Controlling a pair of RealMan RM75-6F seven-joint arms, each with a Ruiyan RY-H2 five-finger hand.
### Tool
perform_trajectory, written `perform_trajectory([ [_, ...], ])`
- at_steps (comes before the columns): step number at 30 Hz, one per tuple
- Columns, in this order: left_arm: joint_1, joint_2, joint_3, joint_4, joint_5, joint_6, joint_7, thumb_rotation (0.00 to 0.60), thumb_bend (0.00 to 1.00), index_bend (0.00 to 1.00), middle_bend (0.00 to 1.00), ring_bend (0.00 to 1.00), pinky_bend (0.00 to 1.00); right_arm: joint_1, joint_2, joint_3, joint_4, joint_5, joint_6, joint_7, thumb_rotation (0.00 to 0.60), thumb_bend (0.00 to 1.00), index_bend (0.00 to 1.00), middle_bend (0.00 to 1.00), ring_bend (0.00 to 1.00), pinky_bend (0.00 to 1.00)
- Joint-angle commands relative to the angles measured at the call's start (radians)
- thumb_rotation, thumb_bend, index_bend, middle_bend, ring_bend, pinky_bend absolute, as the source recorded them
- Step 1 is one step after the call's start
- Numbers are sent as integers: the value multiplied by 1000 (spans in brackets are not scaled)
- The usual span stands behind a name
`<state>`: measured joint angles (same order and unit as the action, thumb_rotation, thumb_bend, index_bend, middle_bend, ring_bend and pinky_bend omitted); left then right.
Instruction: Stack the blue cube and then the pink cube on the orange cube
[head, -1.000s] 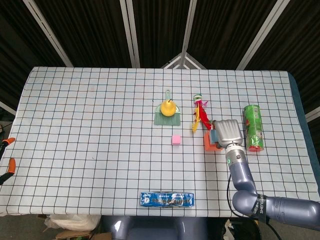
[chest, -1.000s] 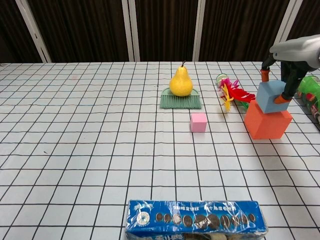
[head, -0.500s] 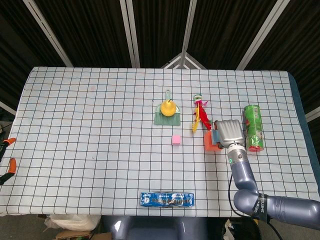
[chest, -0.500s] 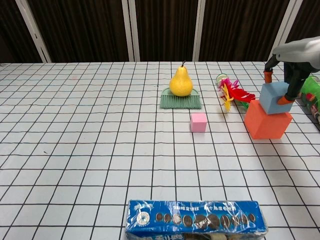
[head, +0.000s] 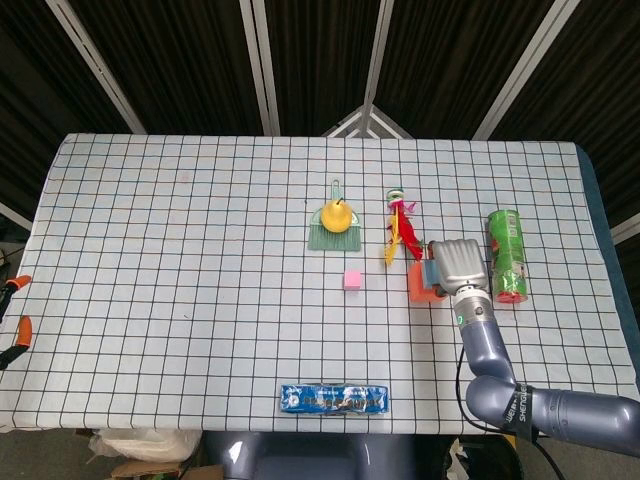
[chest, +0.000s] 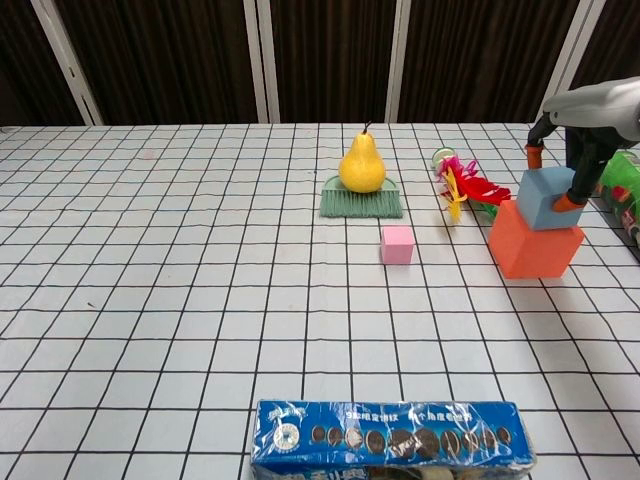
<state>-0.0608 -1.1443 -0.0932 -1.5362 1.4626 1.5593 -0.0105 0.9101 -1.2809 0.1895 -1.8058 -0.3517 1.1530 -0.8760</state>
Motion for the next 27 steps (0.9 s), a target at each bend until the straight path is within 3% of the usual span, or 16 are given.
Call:
perform_trajectory([
  [1,-1,0,1,0,1,-1,1,600,584,194,62,0,0,1,0,-2,1,-1,1,3,600,293,487,1000,1000,1000],
  [10,1,1,1,-1,2,2,0,600,584,193,62,0,0,1,-1,-7,6,-13,7,20,600,293,487,1000,1000,1000],
  [16,0,1,2,-1,2,-2,1,600,583,189,62,0,0,2,3,-12,4,-19,1,26,600,293,411,1000,1000,1000],
  [27,-1,0,2,-3,1,-5,2,600,584,185,61,0,0,4,15,-19,-4,-17,-12,38,600,293,408,1000,1000,1000],
])
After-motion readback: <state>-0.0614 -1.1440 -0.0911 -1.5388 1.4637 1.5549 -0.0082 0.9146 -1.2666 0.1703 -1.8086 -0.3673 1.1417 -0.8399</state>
